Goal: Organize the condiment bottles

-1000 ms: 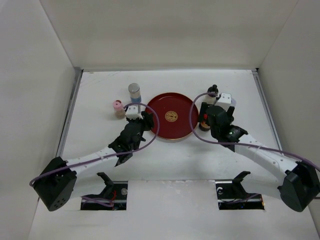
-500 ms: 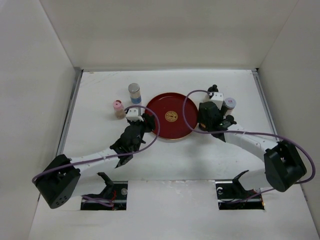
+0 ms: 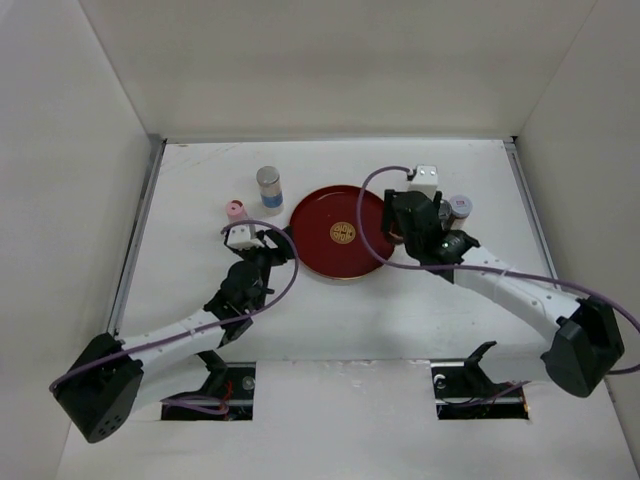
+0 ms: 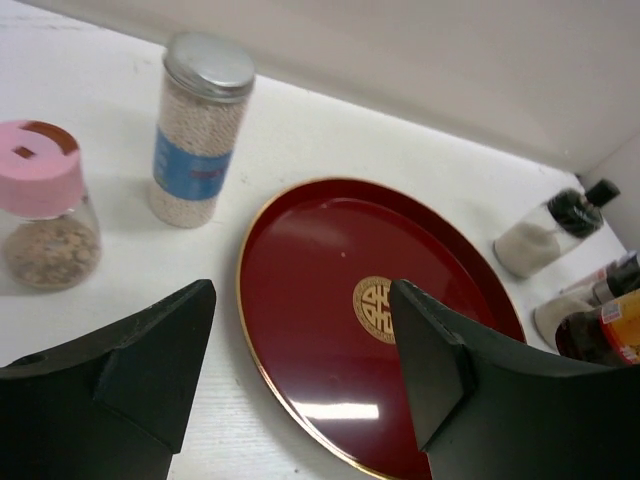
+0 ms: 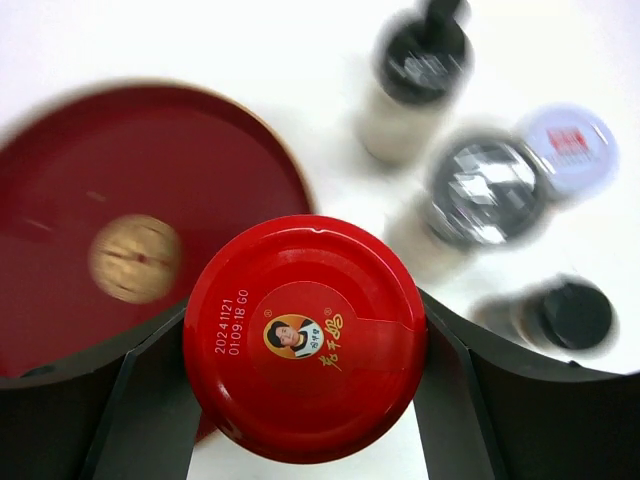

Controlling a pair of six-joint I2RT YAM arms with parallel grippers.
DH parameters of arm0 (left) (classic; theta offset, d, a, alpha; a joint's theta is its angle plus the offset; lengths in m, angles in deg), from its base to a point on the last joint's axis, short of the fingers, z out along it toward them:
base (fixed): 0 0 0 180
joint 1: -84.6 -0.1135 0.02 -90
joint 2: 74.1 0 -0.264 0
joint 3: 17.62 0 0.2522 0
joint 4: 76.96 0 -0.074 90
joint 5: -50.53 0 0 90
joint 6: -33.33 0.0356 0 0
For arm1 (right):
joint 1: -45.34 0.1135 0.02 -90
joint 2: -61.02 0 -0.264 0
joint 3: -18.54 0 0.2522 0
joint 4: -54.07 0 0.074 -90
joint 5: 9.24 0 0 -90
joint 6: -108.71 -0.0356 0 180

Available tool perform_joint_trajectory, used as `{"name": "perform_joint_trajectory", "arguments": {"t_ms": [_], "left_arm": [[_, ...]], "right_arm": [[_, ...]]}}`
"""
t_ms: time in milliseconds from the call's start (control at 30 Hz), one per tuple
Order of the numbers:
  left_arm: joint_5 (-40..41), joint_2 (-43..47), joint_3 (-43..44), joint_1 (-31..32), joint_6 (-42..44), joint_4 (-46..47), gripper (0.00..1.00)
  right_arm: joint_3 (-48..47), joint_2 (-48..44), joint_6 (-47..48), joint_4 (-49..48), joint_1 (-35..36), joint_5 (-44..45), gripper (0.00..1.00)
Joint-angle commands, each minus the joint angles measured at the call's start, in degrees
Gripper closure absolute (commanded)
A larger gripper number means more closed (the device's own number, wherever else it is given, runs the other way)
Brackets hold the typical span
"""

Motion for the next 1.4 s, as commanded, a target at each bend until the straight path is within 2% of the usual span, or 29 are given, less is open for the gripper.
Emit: {"name": "perform_joint_trajectory", "arguments": {"t_ms": [0, 167, 433, 567, 733, 833, 900, 1033, 1133, 1267, 1367], "left_arm": [[3.25, 3.01, -1.72, -1.23, -0.53, 4.57, 0.31], [3.34, 4.77, -3.04, -2.82, -1.93, 4.31, 0.31], [2.29, 5.04, -4.01, -4.4, -4.4, 3.87, 0.31], [1.85, 3.99, -3.84, -4.49, -4.75, 4.13, 0.31], [1.23, 3.11, -3.75, -4.49, -4.84, 4.39, 0.31], [1.23, 2.49, -3.57, -4.58, -4.92, 4.48, 0.31], [1.23, 2.14, -3.48, -4.58, -4.92, 4.48, 0.31], [1.23, 1.96, -3.48, -4.75, -5.01, 4.48, 0.31], [1.23, 1.87, -3.48, -4.75, -5.1, 4.48, 0.31], [1.23, 1.96, -3.48, -4.75, -5.1, 4.48, 0.31], [1.23, 2.05, -3.66, -4.84, -5.28, 4.48, 0.31]], "right_arm": [[-9.04, 3.82, 2.14, -12.32, 0.94, -3.39, 0.47], [-19.58, 18.23, 4.51, -19.71, 0.94, -10.08, 0.47], [-37.25, 36.96, 8.21, -19.81, 0.41, -13.16, 0.47], [-41.56, 42.15, 9.09, -19.46, -0.91, -13.87, 0.47], [-42.54, 44.88, 9.61, -19.72, -1.52, -13.25, 0.45], [-41.75, 45.32, 10.05, -20.07, -1.52, -12.82, 0.34], [-41.05, 45.24, 10.06, -20.16, -1.52, -12.99, 0.16], [-39.47, 42.35, 10.06, -19.73, -1.52, -13.78, 0.01], [-35.87, 35.51, 10.23, -19.11, -1.79, -14.83, 0.0], [-26.13, 23.21, 8.66, -18.5, -4.86, -13.79, 0.0], [-16.99, 14.85, 4.88, -16.39, -7.93, -8.0, 0.12]]}}
